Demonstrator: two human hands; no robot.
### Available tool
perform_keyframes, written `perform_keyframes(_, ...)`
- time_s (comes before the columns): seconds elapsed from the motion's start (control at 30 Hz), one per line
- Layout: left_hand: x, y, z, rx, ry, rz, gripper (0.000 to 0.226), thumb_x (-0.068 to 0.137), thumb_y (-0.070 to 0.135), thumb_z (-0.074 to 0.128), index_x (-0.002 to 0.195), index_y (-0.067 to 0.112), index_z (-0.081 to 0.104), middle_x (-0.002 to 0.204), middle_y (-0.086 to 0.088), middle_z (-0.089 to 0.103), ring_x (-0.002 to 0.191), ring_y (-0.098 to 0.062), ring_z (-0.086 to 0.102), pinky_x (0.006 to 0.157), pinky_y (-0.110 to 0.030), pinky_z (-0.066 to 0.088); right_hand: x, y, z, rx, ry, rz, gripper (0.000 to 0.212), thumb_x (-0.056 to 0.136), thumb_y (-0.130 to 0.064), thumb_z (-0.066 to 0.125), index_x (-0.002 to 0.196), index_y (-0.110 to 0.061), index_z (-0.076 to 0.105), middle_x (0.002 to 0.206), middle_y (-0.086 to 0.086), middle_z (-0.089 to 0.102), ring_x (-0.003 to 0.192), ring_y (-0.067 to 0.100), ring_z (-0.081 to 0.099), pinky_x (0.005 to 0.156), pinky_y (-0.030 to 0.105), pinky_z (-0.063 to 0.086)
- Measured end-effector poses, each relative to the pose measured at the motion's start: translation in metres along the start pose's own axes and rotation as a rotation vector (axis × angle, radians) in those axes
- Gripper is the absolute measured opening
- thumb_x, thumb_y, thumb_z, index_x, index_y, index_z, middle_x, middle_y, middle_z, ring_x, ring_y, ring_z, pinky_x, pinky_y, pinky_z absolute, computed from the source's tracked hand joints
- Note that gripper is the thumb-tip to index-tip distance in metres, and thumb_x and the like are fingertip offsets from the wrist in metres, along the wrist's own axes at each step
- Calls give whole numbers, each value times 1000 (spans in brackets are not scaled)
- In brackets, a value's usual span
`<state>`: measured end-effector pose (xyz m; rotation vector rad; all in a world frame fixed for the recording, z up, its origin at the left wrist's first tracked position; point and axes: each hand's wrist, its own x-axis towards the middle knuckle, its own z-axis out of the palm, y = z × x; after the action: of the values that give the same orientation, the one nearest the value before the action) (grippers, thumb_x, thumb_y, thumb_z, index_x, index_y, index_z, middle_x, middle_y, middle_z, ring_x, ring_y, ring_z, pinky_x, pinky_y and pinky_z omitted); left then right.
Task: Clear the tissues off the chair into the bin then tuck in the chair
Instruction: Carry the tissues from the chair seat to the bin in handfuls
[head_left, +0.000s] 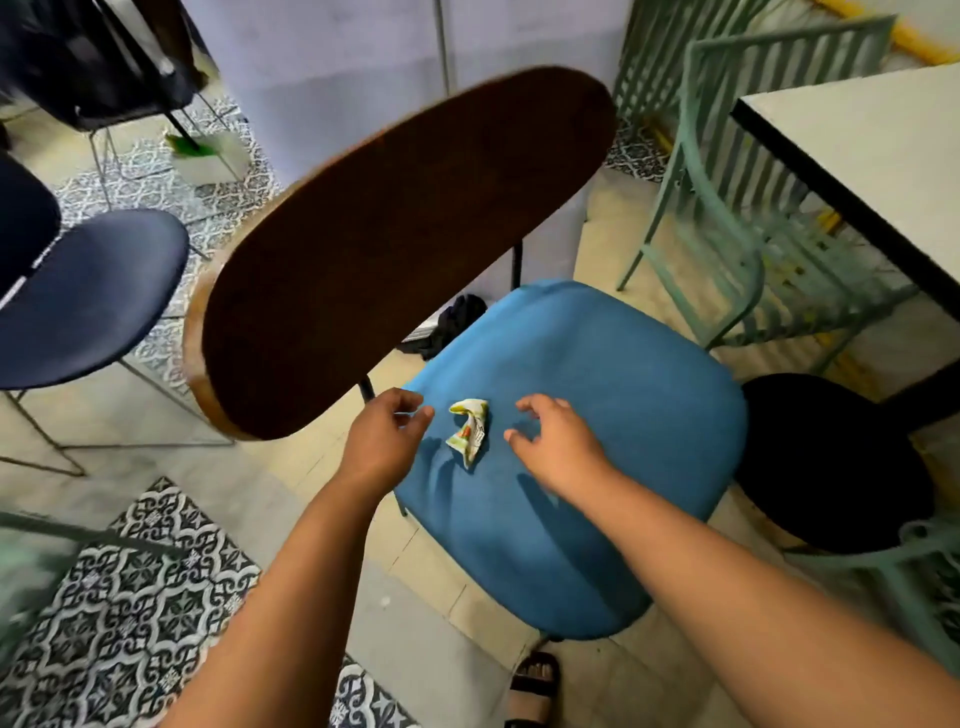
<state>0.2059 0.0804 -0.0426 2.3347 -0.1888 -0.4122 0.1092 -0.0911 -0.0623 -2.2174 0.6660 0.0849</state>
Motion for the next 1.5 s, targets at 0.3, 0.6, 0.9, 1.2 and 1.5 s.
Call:
perform_keyframes(0.3, 6, -37, 2, -79, -3, -46, 27, 91, 32, 61, 113, 16, 64, 107, 4, 65, 88, -8, 60, 76, -21, 43, 52, -50, 50, -239, -169, 19, 65, 77, -52, 68, 130, -21, 45, 129, 10, 41, 108, 34, 57, 80, 34, 46)
perform_keyframes(0.6, -7, -31, 8, -112, 25, -77, 23, 94, 33, 57, 109, 18, 64, 104, 10, 63, 89, -5, 60, 76, -20, 42, 25, -6, 51, 216, 8, 23, 20, 77, -11, 66, 87, -26, 57, 92, 4, 64, 80, 25, 60, 69, 29, 46)
perform_keyframes(0.9, -58, 53, 116, -339, -280, 51, 18, 95, 29, 56, 108, 18, 56, 106, -2, 62, 93, -18, 63, 80, -32, 50, -88, 121, -37, 574, 286, 225, 26, 80, -2, 70, 84, -25, 61, 84, -1, 67, 72, 14, 62, 72, 30, 52)
perform_keyframes(1.2, -171, 137, 273, -81, -839, 229, 31, 95, 39, 52, 120, 19, 53, 107, 0, 61, 102, -20, 63, 87, -38, 52, -243, 282, -100, 600, 749, 538, 31, 74, -10, 78, 76, -30, 55, 76, -9, 64, 70, 9, 60, 67, 18, 48)
perform_keyframes(1.5, -324, 175, 412, 167, -1085, 242, 37, 94, 40, 54, 123, 17, 47, 102, -7, 64, 96, -23, 65, 84, -36, 51, -398, 402, -130, 763, 957, 807, 25, 75, -11, 77, 75, -26, 58, 78, 4, 66, 75, 22, 62, 81, 47, 52)
